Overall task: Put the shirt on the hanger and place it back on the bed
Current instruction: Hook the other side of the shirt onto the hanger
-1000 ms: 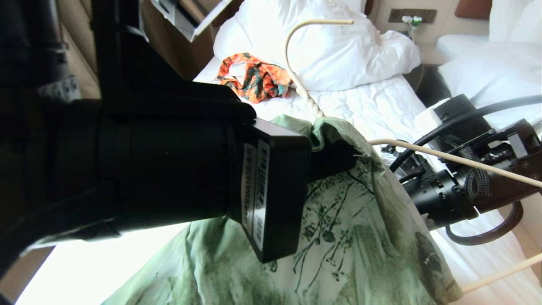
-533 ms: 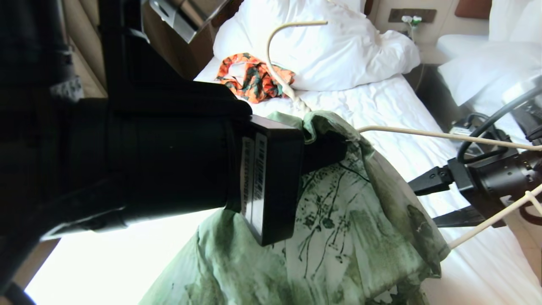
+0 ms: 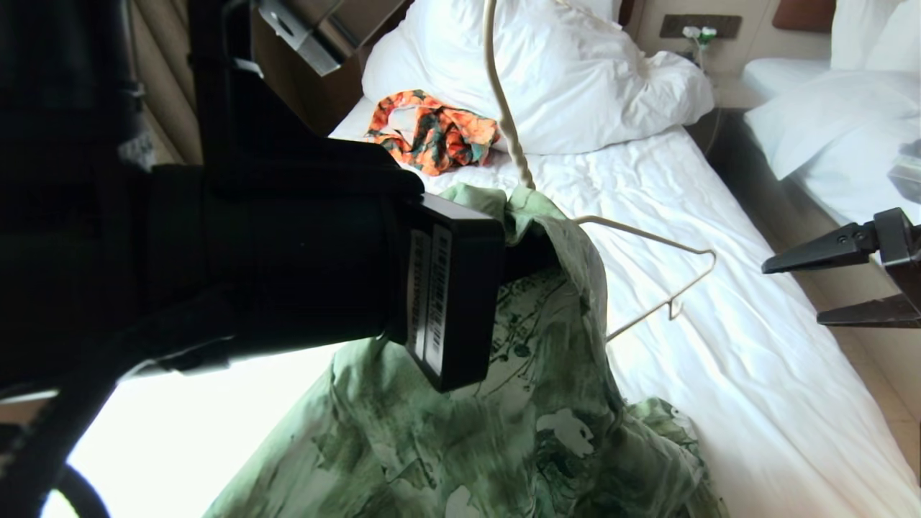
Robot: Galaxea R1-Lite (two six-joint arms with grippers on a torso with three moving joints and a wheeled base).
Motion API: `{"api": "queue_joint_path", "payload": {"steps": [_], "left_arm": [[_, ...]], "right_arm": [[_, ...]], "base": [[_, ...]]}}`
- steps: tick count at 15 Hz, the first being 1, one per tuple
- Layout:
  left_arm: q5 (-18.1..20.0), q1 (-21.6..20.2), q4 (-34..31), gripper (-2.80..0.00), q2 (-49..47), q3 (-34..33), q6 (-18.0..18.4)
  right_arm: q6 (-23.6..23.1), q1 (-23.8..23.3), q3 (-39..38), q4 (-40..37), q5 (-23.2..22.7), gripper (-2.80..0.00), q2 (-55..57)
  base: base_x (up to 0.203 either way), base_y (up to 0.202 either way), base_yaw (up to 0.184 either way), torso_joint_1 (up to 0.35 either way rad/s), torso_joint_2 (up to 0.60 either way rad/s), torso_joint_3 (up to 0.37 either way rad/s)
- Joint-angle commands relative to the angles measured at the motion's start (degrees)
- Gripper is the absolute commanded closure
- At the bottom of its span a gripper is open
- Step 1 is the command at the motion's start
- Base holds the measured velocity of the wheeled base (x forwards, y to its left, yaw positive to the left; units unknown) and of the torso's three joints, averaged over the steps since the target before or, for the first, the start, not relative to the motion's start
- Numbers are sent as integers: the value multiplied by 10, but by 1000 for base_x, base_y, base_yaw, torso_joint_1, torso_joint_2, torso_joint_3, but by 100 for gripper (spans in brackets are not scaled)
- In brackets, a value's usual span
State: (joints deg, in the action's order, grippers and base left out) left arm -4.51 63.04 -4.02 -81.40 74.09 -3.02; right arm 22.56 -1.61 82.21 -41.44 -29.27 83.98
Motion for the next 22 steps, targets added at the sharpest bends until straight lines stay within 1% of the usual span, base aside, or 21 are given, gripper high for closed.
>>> {"api": "queue_joint_path", "payload": {"steps": [1, 4, 6, 7, 9, 10, 11, 12, 13, 15, 17, 20, 22], "left_arm": [[-1, 0, 0, 0, 4, -1, -1], [-2, 0, -1, 0, 13, -6, -1], [-17, 1, -1, 0, 20, -12, -1], [-17, 1, -1, 0, 24, -14, -1], [-16, 1, -1, 0, 38, -15, -2], [-17, 1, -4, 0, 55, -15, -2], [-17, 1, -8, 0, 74, -15, -1], [-18, 0, -17, 0, 91, -15, -1], [-18, 0, -29, 0, 107, -15, -1], [-18, -5, -58, 0, 143, -15, -1], [-16, -9, -77, 0, 176, -13, -1], [-13, -10, -89, 0, 208, -14, -2], [-12, -9, -87, 0, 219, -17, -8]], "right_arm": [[1, -8, 10, -3, -2, -280, 5], [2, -9, 24, -3, -1, -280, 18], [2, -24, 46, -2, -2, -280, 19], [-1, -35, 60, 1, -5, 0, 21], [-11, -53, 96, 4, -19, 0, 43], [-18, -68, 117, 3, -48, 0, 60], [-40, -83, 128, 3, -77, 0, 69], [-62, -86, 128, 2, -81, 0, 71], [-73, -87, 126, 1, -82, 0, 70], [-75, -82, 122, -4, -84, 0, 53], [-77, -56, 124, -24, -80, 0, 47], [-76, -13, 123, -50, -71, 0, 44], [-71, 34, 119, -70, -45, 0, 46]], "base": [[0, 0, 0, 0, 0, 0], [0, 0, 0, 0, 0, 0], [0, 0, 0, 0, 0, 0], [0, 0, 0, 0, 0, 0], [0, 0, 0, 0, 0, 0], [0, 0, 0, 0, 0, 0], [0, 0, 0, 0, 0, 0], [0, 0, 0, 0, 0, 0], [0, 0, 0, 0, 0, 0], [0, 0, 0, 0, 0, 0], [0, 0, 0, 0, 0, 0], [0, 0, 0, 0, 0, 0], [0, 0, 0, 0, 0, 0]]}}
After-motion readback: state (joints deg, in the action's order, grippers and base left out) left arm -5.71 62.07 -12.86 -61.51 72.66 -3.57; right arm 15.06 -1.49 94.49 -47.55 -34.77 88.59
